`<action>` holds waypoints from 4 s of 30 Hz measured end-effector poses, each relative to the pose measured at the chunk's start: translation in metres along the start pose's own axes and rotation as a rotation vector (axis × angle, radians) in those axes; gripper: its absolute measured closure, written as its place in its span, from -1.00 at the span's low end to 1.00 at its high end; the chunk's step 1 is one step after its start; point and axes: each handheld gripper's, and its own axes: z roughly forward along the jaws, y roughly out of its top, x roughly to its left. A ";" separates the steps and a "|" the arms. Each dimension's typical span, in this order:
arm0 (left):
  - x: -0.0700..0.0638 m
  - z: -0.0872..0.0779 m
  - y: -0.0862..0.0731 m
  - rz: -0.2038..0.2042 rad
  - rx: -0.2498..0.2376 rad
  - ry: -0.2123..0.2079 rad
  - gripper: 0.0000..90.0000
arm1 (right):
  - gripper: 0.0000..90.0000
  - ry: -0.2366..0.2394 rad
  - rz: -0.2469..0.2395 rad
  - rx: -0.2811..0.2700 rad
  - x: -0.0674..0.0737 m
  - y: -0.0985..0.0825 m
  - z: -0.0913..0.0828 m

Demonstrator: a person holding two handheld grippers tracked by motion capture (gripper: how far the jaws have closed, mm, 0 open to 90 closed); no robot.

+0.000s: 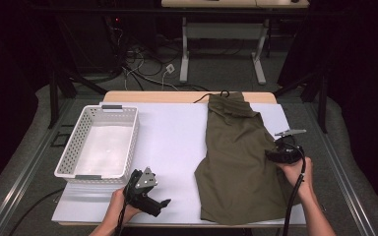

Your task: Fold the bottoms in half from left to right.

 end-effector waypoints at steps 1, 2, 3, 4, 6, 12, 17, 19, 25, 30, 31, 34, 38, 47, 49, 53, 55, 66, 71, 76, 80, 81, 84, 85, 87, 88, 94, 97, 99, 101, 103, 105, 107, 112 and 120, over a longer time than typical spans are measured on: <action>0.000 0.001 0.000 0.001 0.002 -0.003 -1.00 | 0.14 0.019 0.007 0.022 0.000 -0.003 0.002; -0.001 0.001 0.000 0.004 0.005 -0.003 -1.00 | 0.24 0.029 0.006 0.038 0.001 -0.006 0.004; -0.001 0.001 0.001 0.005 0.007 -0.004 -1.00 | 0.39 0.044 0.005 0.047 0.002 -0.009 0.007; -0.002 0.001 0.001 0.008 0.006 -0.005 -1.00 | 0.53 0.061 0.000 0.052 0.002 -0.010 0.010; -0.002 0.001 0.001 0.008 0.004 -0.003 -1.00 | 0.78 0.042 -0.022 0.052 0.005 -0.012 0.013; -0.002 -0.001 0.001 0.005 -0.004 0.002 -1.00 | 1.00 -0.013 -0.056 -0.022 0.005 -0.001 0.001; -0.003 0.000 0.002 0.007 -0.006 0.002 -1.00 | 1.00 -0.096 -0.085 -0.062 0.002 0.012 -0.004; -0.003 0.000 0.001 0.003 -0.003 0.002 -1.00 | 1.00 -0.143 -0.105 -0.061 0.000 0.015 0.000; -0.003 0.001 0.002 0.004 -0.001 -0.002 -1.00 | 0.77 -0.108 -0.078 0.005 -0.011 0.006 0.026; 0.000 0.001 0.001 0.000 -0.001 0.003 -1.00 | 0.31 -0.075 -0.020 -0.023 -0.014 0.001 0.002; -0.001 0.000 0.001 0.001 -0.004 0.001 -1.00 | 0.22 -0.063 -0.019 -0.032 -0.014 0.000 -0.006; -0.002 0.000 0.001 0.008 -0.002 0.000 -1.00 | 0.08 -0.060 -0.016 -0.017 -0.010 -0.003 -0.019; -0.003 0.000 0.002 0.006 -0.004 0.001 -1.00 | 0.18 0.005 0.001 0.041 0.000 -0.013 -0.029; -0.003 -0.001 0.002 0.010 -0.006 0.000 -1.00 | 0.97 0.007 -0.016 0.111 0.001 -0.024 -0.014; -0.002 -0.001 0.001 0.006 -0.004 0.001 -1.00 | 0.98 -0.008 -0.018 0.097 0.002 -0.023 -0.017; -0.002 0.000 0.001 0.006 -0.001 0.001 -1.00 | 0.99 -0.029 -0.033 0.071 0.001 -0.021 -0.023; -0.002 -0.001 0.001 0.008 -0.007 0.003 -1.00 | 0.99 -0.056 -0.036 0.048 -0.001 -0.018 -0.031; -0.001 0.000 0.001 0.008 0.001 0.001 -1.00 | 0.99 -0.156 -0.039 0.071 -0.018 -0.020 -0.034; 0.000 0.000 0.001 0.003 -0.001 0.003 -1.00 | 0.98 -0.183 -0.029 0.120 -0.026 -0.024 -0.022; 0.000 0.001 0.001 0.006 0.003 0.001 -1.00 | 0.85 -0.146 -0.039 0.212 -0.030 -0.030 -0.007; 0.000 0.002 0.001 0.005 0.003 -0.003 -1.00 | 0.42 -0.146 -0.028 0.146 -0.032 -0.024 -0.014; 0.000 0.002 0.001 0.005 0.006 -0.004 -1.00 | 0.36 -0.140 -0.026 0.120 -0.033 -0.022 -0.016; -0.001 0.003 0.002 0.006 0.007 -0.004 -1.00 | 0.19 -0.120 -0.034 0.058 -0.031 -0.017 -0.019; -0.001 0.003 0.002 0.006 0.007 -0.004 -1.00 | 0.17 -0.111 -0.046 0.040 -0.030 -0.014 -0.019; -0.004 0.003 0.002 0.012 0.007 -0.004 -1.00 | 0.12 -0.067 -0.036 -0.013 -0.026 -0.007 -0.017; -0.004 0.003 0.002 0.012 0.007 -0.004 -1.00 | 0.11 -0.050 -0.049 -0.025 -0.023 -0.002 -0.013; -0.003 0.004 0.002 0.008 0.008 -0.004 -1.00 | 0.18 -0.035 -0.095 -0.027 -0.006 0.024 0.018; -0.003 0.004 0.001 0.004 0.007 -0.005 -1.00 | 0.23 -0.048 -0.096 -0.019 -0.004 0.035 0.036; -0.003 0.004 0.002 0.004 0.006 -0.006 -1.00 | 0.31 -0.059 -0.086 -0.020 -0.005 0.039 0.046; -0.003 0.003 0.002 0.008 0.005 -0.007 -1.00 | 0.36 -0.081 -0.067 -0.009 -0.007 0.042 0.055; -0.003 0.004 0.001 0.008 0.008 -0.006 -1.00 | 0.51 -0.079 -0.054 0.000 -0.011 0.043 0.064; -0.002 0.004 0.001 0.003 0.010 -0.006 -1.00 | 0.70 -0.072 -0.047 0.012 -0.013 0.042 0.069; -0.002 0.004 0.002 0.001 0.006 -0.008 -1.00 | 0.90 -0.065 -0.040 0.012 -0.014 0.040 0.071; -0.003 0.003 0.002 0.008 0.006 -0.005 -1.00 | 0.99 -0.107 -0.027 -0.006 -0.015 0.041 0.066; -0.003 0.004 0.002 0.008 0.008 -0.004 -1.00 | 0.58 -0.176 -0.022 0.010 -0.021 0.042 0.062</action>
